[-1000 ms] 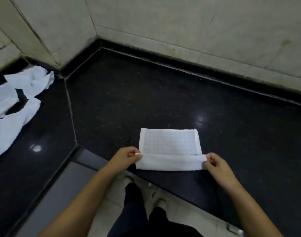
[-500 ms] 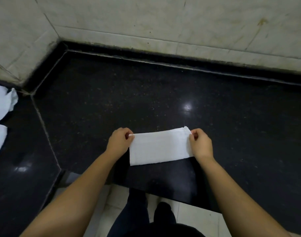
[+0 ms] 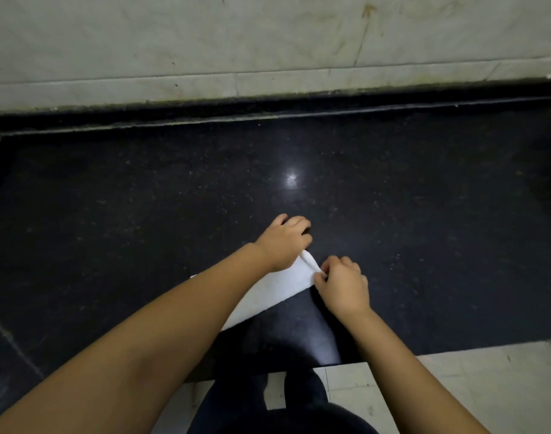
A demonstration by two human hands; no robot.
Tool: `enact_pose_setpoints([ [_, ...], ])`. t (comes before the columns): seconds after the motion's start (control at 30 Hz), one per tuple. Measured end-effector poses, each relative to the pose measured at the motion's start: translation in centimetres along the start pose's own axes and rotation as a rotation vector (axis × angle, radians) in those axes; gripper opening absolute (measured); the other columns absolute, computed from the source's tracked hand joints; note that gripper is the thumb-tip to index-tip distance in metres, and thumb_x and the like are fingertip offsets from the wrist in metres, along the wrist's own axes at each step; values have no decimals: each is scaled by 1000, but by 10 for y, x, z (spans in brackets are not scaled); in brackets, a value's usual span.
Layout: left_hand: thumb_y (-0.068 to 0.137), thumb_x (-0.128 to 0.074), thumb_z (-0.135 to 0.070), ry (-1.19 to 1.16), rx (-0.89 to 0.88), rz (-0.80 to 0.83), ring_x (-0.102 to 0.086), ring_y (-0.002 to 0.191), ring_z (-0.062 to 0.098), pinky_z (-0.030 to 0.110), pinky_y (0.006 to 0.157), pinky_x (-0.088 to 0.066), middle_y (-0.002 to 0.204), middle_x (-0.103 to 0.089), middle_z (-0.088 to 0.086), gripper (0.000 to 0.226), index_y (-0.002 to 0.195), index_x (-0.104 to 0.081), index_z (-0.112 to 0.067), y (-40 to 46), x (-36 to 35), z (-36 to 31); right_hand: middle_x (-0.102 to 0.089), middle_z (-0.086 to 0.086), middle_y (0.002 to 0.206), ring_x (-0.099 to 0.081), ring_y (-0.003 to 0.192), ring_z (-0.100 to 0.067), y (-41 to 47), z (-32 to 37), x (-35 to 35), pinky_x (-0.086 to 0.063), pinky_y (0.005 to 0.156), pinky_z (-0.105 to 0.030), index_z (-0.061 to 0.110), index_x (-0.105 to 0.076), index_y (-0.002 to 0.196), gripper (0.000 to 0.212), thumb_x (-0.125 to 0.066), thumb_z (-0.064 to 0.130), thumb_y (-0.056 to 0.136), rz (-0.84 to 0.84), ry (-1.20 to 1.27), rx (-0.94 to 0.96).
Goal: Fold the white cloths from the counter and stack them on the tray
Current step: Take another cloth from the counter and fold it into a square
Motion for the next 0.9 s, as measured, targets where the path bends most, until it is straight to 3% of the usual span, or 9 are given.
enact_pose_setpoints([
  [0.13, 92, -45, -11, -191, 98, 48, -52, 109, 19, 43, 114, -25, 110, -55, 1, 20, 109, -54, -19, -20, 15, 18, -56, 2, 79, -52, 73, -15, 8, 9, 21, -40, 61, -24, 19, -49, 78, 12, -59, 17, 84, 103, 450, 19],
  [0.2, 93, -49, -18, -428, 234, -10, -58, 89, 21, 38, 90, -45, 90, -57, 0, 8, 97, -56, -18, -38, 33, 31, -59, 1, 81, -52, 73, -13, 15, 22, 37, -41, 62, -22, 23, -52, 78, 15, -62, 13, 84, 83, 581, 86],
  [0.23, 92, -51, -20, -527, 292, -62, -58, 83, 21, 35, 76, -45, 86, -56, 0, 6, 93, -57, -17, -47, 44, 38, -59, 0, 82, -54, 74, -13, 19, 31, 47, -43, 67, -24, 24, -55, 80, 15, -63, 11, 83, 73, 643, 122],
  [0.3, 89, -55, -17, -691, 382, -200, -56, 77, 19, 31, 64, -41, 82, -58, -1, 4, 88, -59, -18, -66, 69, 53, -60, -1, 79, -55, 75, -16, 25, 54, 68, -44, 71, -29, 23, -60, 81, 16, -64, 7, 83, 69, 762, 209],
  [0.43, 87, -59, -16, -830, 502, -493, -53, 68, 4, 17, 58, -40, 79, -59, -7, 4, 85, -60, -19, -101, 116, 72, -56, 2, 69, -51, 68, -12, 22, 95, 112, -43, 67, -31, 22, -62, 74, 18, -63, 8, 85, 14, 902, 414],
  [0.6, 87, -62, -12, -938, 519, -772, -54, 66, -3, 11, 60, -41, 78, -62, -11, 5, 87, -64, -17, -140, 143, 55, -61, 8, 77, -54, 70, 1, -8, 101, 145, -44, 66, -12, 24, -61, 81, 15, -62, 10, 88, -46, 910, 651],
  [0.7, 85, -65, -6, -1040, 466, -728, -56, 73, -1, 13, 67, -43, 83, -64, -3, 9, 93, -66, -11, -153, 116, 29, -61, 7, 77, -53, 68, 4, -24, 77, 134, -42, 65, -9, 23, -59, 83, 18, -62, 5, 88, 36, 845, 706],
  [0.8, 83, -68, -2, -1093, 466, -552, -55, 69, -6, 13, 68, -45, 79, -63, -1, 11, 93, -67, -7, -157, 59, -1, -66, 1, 82, -58, 77, -5, -29, 35, 97, -47, 75, -21, 22, -61, 81, 18, -65, 6, 86, 144, 661, 685],
  [0.9, 83, -67, -10, -1126, 512, -265, -62, 80, 6, 35, 82, -52, 88, -69, 3, 9, 90, -68, -15, -155, -6, -31, -67, -2, 84, -60, 79, -9, -36, -10, 53, -48, 75, -23, 21, -63, 82, 9, -66, 14, 85, 325, 451, 577],
])
Point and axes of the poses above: each hand's wrist, its own y-axis towards the middle knuckle, its own x-axis out of the back of the hand, z = x × y, the point moved 2 cm from there along y, towards the middle knuckle
